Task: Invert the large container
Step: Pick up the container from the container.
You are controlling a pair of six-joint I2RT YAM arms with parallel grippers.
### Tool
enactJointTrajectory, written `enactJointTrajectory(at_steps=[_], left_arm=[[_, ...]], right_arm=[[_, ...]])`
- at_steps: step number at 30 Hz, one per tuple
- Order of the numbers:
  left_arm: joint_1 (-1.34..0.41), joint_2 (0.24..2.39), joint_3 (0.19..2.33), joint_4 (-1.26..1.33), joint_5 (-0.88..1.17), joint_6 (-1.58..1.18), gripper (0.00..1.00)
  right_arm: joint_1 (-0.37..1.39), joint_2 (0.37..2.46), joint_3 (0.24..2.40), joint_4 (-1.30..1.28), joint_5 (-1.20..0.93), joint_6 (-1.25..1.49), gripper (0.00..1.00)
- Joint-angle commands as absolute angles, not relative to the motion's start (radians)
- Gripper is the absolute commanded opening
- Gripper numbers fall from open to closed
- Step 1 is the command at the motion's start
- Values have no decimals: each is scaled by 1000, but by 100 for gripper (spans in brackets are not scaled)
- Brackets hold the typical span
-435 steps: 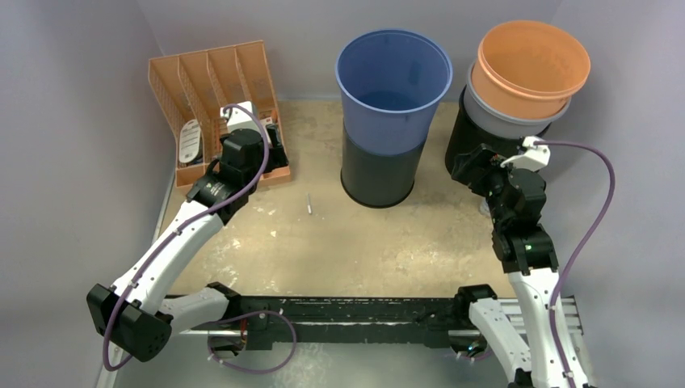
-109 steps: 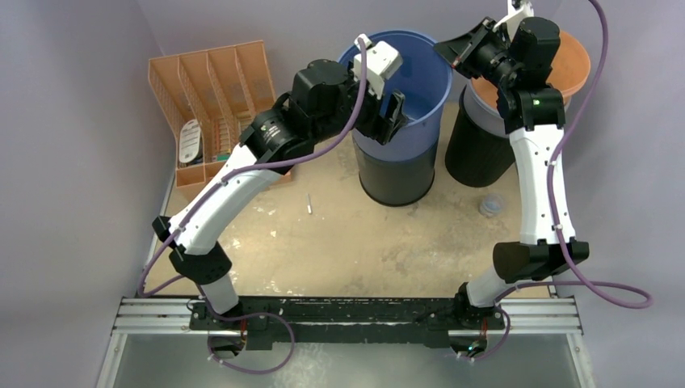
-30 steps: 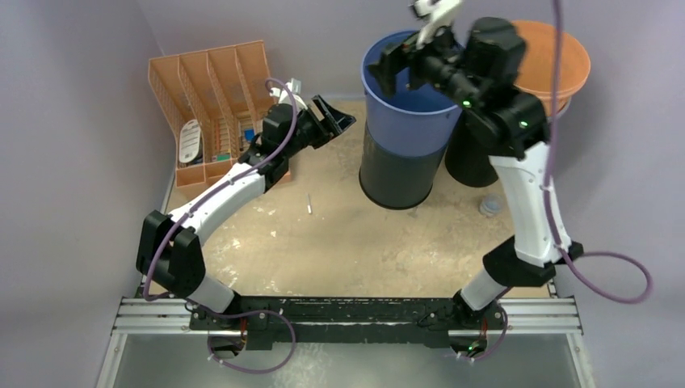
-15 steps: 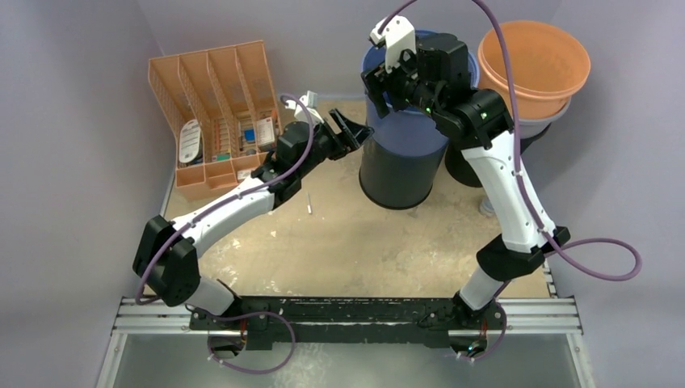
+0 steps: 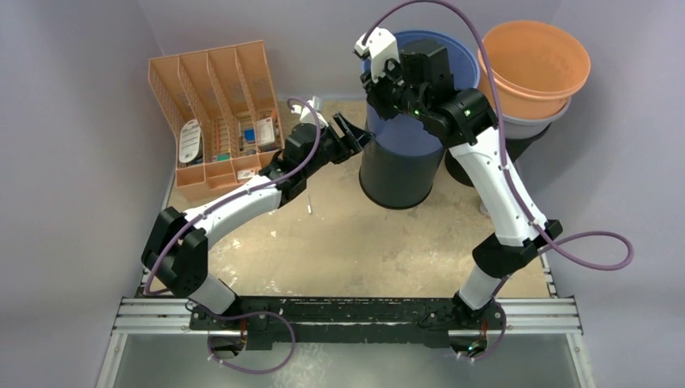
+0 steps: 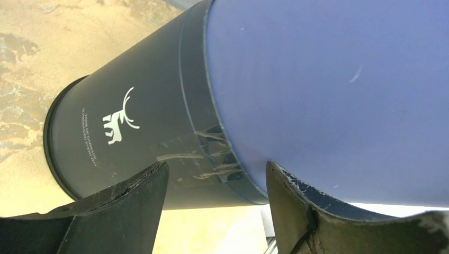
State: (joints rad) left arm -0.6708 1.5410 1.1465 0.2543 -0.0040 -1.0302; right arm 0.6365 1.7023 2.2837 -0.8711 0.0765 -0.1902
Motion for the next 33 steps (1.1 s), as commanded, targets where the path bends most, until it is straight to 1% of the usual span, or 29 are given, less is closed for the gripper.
enactJointTrajectory(at_steps=[1, 4, 6, 8, 12, 14, 23, 28, 33], left_arm=[[-673, 1565, 1133, 284, 2, -1065, 66], [-677, 1567, 1131, 286, -12, -1080, 63], [-686, 1576, 1140, 271, -22, -1077, 61], [-687, 1590, 1144, 264, -19, -1082, 60], [-687, 1606, 1140, 274, -17, -1098, 59], [-686, 1606, 1138, 253, -46, -1112, 57], [-687, 1638, 1159, 204, -67, -1136, 56], [-685, 1642, 1150, 207, -64, -1147, 56], [-685, 1647, 1150, 201, -61, -1151, 56]], right_arm=[[645, 1706, 2294, -847, 93, -181, 12], [649, 1704, 2308, -831, 101, -170, 6], [652, 1706, 2333, -824, 97, -167, 5], [656, 1714, 2367, -821, 105, -160, 0], [666, 1731, 2424, -814, 95, -157, 0], [676, 1744, 2456, -797, 101, -146, 0], [778, 1773, 2572, -650, 280, -156, 0], [796, 1679, 2458, -453, 273, -222, 0], [796, 1715, 2586, -450, 285, -255, 0]])
